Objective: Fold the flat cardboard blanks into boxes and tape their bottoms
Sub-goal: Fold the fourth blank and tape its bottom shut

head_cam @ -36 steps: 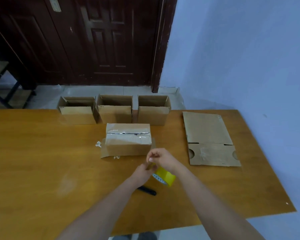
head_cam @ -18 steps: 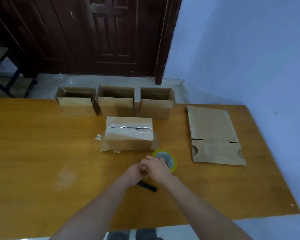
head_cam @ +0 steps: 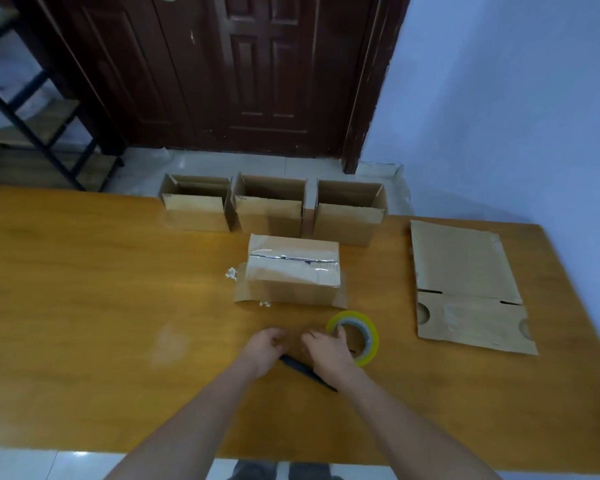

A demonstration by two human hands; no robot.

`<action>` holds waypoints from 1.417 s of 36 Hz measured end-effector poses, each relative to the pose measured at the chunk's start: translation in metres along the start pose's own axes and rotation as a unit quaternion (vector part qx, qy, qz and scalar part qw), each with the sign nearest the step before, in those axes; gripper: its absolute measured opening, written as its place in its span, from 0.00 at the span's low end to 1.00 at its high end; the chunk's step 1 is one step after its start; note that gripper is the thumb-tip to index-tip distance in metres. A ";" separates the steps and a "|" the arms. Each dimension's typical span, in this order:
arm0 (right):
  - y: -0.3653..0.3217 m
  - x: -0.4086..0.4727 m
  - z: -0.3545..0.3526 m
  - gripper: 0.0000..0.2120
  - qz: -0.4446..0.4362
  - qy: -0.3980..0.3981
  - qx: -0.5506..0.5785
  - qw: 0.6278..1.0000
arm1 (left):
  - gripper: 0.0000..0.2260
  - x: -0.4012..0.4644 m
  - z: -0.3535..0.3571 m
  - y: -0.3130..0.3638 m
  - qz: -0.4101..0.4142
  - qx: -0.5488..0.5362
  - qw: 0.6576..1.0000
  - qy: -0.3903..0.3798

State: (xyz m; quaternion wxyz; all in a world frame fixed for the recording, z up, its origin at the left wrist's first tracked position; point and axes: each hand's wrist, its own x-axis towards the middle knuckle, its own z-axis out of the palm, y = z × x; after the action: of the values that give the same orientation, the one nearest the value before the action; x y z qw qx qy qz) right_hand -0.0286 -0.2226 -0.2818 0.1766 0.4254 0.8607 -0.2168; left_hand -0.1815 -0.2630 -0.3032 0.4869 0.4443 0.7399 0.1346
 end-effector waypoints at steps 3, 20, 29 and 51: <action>0.001 -0.002 0.001 0.17 0.007 0.003 -0.010 1.000 | 0.16 -0.001 0.000 -0.004 -0.010 -0.007 1.000 0.008; -0.002 0.000 0.007 0.12 0.013 0.000 -0.020 1.000 | 0.15 -0.001 -0.002 -0.001 -0.030 0.005 1.000 0.006; -0.007 0.006 0.011 0.09 0.036 0.002 -0.022 0.999 | 0.12 0.003 -0.009 0.010 -0.011 0.020 1.000 -0.001; -0.014 0.013 0.021 0.26 0.083 0.064 -0.042 0.994 | 0.10 -0.010 -0.028 0.063 0.171 0.081 0.982 0.009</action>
State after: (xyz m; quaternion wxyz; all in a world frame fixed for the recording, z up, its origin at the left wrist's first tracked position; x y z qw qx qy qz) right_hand -0.0444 -0.2329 -0.3026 0.1564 0.5005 0.8404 -0.1370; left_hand -0.1709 -0.2290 -0.2437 0.4124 0.6010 0.6657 0.1601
